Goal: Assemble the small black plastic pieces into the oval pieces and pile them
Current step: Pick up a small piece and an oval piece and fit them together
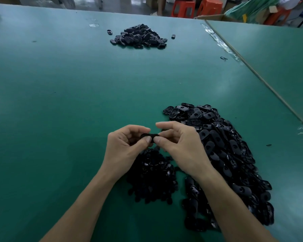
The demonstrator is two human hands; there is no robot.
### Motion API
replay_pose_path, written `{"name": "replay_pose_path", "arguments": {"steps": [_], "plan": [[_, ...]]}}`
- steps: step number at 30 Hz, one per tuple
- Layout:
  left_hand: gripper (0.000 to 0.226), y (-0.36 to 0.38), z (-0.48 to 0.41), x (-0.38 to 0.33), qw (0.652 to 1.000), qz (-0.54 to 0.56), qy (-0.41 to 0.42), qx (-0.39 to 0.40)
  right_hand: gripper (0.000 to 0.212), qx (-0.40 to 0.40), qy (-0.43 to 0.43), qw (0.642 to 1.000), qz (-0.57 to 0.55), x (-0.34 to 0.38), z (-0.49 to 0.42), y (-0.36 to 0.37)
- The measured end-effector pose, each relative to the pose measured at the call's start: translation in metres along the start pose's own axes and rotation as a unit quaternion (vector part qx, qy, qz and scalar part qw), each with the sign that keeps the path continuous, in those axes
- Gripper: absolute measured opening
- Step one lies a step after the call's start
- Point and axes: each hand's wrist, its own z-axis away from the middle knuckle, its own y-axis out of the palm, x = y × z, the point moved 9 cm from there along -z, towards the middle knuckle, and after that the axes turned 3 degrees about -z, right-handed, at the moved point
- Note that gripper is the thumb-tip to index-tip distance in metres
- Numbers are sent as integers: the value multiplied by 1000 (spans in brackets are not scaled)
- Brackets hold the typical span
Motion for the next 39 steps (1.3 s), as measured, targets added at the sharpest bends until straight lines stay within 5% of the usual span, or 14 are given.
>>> {"name": "replay_pose_path", "arguments": {"steps": [6, 25, 34, 39], "plan": [[23, 0, 0, 0, 1000, 5, -8, 3, 8, 61, 21, 998, -23, -3, -7, 3], [15, 3, 1, 9, 997, 44, -54, 17, 11, 17, 5, 1000, 19, -1, -7, -4], [23, -1, -1, 8, 998, -44, -39, -14, 12, 45, 7, 999, 7, -2, -6, -1], [23, -17, -5, 1, 995, -76, -4, -71, 22, -42, -49, 984, 166, 10, -18, -27]]}}
